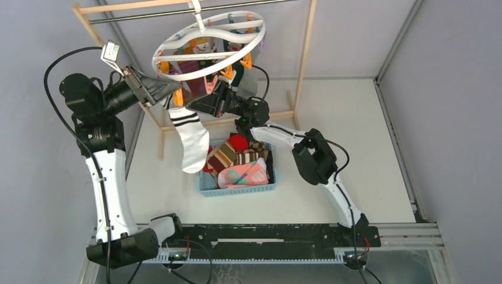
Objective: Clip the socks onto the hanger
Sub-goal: Clamp the sock onto the hanger.
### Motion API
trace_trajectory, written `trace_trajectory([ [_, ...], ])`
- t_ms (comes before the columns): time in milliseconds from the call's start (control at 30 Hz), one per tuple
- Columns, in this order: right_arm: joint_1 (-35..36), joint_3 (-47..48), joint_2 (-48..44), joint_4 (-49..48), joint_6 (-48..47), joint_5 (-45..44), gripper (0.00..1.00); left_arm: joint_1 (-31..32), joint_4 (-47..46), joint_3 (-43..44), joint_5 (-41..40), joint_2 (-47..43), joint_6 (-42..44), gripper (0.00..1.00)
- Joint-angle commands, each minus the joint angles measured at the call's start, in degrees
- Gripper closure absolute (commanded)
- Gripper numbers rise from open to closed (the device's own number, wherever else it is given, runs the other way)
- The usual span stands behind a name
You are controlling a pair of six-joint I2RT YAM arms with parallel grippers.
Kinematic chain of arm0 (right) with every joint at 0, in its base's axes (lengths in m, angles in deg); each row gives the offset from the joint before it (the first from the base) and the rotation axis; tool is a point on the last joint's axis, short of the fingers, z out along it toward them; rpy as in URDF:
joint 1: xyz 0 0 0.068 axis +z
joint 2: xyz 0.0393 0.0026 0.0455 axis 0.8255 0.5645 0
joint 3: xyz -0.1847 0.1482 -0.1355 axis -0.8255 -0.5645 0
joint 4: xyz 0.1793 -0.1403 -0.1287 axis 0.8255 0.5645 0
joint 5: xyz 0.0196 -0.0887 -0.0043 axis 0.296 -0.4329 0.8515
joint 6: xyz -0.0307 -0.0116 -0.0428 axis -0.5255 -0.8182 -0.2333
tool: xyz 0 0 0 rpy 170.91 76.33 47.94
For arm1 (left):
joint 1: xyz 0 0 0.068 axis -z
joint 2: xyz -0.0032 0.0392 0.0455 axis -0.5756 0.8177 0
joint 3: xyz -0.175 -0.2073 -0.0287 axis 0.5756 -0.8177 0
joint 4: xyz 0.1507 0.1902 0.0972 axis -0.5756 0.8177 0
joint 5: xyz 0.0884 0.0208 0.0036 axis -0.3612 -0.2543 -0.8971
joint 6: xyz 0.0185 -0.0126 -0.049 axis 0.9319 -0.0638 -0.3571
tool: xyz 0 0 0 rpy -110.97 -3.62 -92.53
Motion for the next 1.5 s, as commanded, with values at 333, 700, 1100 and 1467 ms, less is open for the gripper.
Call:
trace_trajectory([
  [333,0.1,1.0,-2.6,-3.3,0.5,0.7,1.00,0.2,-3.5,-1.4,3.7,-1.6,-1.8,1.00],
  [700,-0.3,4.9,-1.0,-3.2,1.7,-0.5,1.00,0.1,-3.6,-1.7,3.7,-1.4,-1.5,1.00],
  [1100,-0.3,4.2,-0.2,-3.2,1.4,-1.2,1.00,0.1,-3.7,-1.5,3.8,-1.5,-1.8,1.00],
  [1467,-0.5,3.7,-0.1,-3.2,1.3,-1.3,1.00,0.1,-6.0,-1.5,4.0,-1.4,-4.4,1.00],
])
